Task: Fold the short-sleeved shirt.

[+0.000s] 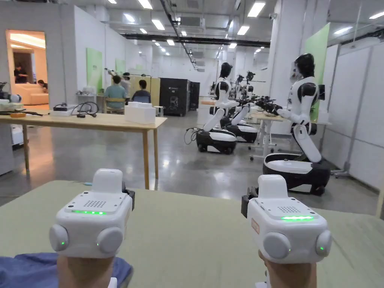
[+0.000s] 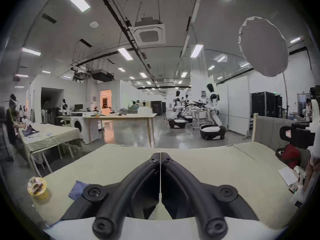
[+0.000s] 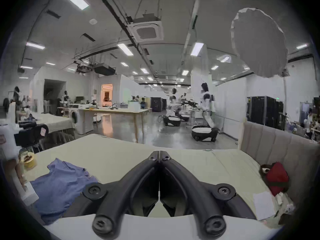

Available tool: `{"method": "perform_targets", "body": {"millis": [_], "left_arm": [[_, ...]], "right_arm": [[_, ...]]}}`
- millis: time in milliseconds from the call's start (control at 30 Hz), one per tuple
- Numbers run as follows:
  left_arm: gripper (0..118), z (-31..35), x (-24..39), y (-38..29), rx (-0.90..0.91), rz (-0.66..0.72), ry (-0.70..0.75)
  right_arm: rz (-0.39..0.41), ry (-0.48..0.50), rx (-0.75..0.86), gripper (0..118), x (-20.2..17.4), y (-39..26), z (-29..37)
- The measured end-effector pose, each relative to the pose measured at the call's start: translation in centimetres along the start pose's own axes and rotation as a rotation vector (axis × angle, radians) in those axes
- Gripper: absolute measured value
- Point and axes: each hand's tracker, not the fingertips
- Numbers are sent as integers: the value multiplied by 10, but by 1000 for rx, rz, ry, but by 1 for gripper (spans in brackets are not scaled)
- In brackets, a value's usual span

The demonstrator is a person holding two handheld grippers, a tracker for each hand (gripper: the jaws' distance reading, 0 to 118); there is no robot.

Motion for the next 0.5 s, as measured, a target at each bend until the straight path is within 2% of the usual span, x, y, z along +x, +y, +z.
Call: {"method": "perform_targets", "body": {"millis": [167,233,300,333,367,433,467,500], "left_arm": [[0,15,-115,-20,-108,-47,248],[0,12,-155,-33,-227,-67,315],[0,-2,-189,-47,-473,-5,288],[0,-12,-205,-60,-583,70,225],[0,-21,-215,-75,-664,125,185],[0,-29,-209,-98,-721,135,184],[15,-38,-205,-112,-748,121,168],[53,-47,-196,-124,-753,110,123]], "right_arm": [[-3,281,-16,1,-123,-15,-17],[-9,366,-39,1,-163,-26,-18],[-7,423,-58,1,-190,-39,-20],[0,445,-69,1,-201,-45,-21],[13,457,-79,1,-207,-50,-19],[19,467,-90,1,-215,-61,-22],[20,469,-97,1,-215,-66,-24],[22,474,-106,1,-214,-70,-24]]}}
